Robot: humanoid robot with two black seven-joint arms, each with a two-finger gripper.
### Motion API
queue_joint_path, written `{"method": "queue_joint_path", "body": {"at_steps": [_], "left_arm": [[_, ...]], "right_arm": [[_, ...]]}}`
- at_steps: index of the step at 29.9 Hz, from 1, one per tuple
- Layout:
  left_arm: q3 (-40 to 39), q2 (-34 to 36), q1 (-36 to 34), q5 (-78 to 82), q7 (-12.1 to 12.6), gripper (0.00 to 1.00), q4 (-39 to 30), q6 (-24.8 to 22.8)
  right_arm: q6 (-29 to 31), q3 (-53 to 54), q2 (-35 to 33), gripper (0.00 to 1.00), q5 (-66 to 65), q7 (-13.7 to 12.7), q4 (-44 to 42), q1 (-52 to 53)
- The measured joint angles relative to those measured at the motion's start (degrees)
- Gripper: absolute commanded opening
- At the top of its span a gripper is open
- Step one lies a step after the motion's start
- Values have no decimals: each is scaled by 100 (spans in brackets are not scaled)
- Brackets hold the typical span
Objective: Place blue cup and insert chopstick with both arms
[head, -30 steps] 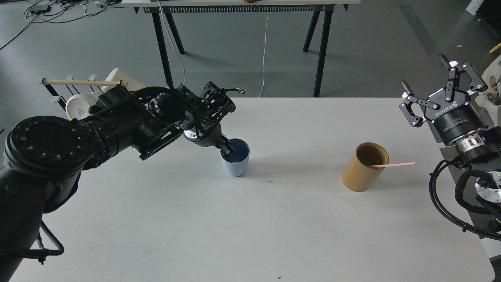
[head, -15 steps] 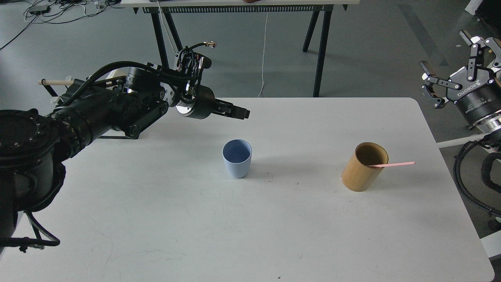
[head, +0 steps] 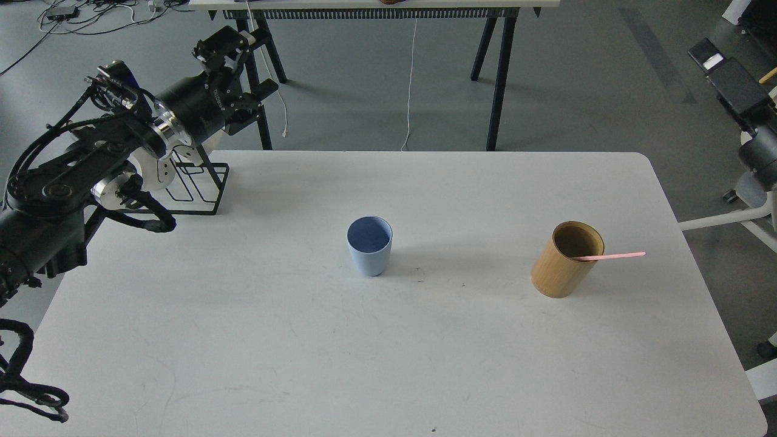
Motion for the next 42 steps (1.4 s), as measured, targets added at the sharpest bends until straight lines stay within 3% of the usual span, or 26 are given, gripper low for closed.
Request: {"method": "queue_joint_path", "body": {"at_steps": [6, 23, 33, 42], "left_arm": [[-580, 218, 489, -63, 0, 98, -678, 0], [-594, 63, 885, -40, 0, 98, -756, -1], [-605, 64, 936, -38, 0, 98, -725, -1], [-605, 65, 985, -45, 0, 99, -701, -1]], "right_arm": [[-306, -104, -106, 91, -824, 0, 177, -825], [-310, -79, 820, 89, -2068, -2, -127, -1959], [-309, -88, 1195, 62, -2188, -2, -390, -1970], [-309, -73, 1201, 47, -2188, -2, -528, -1964]]}}
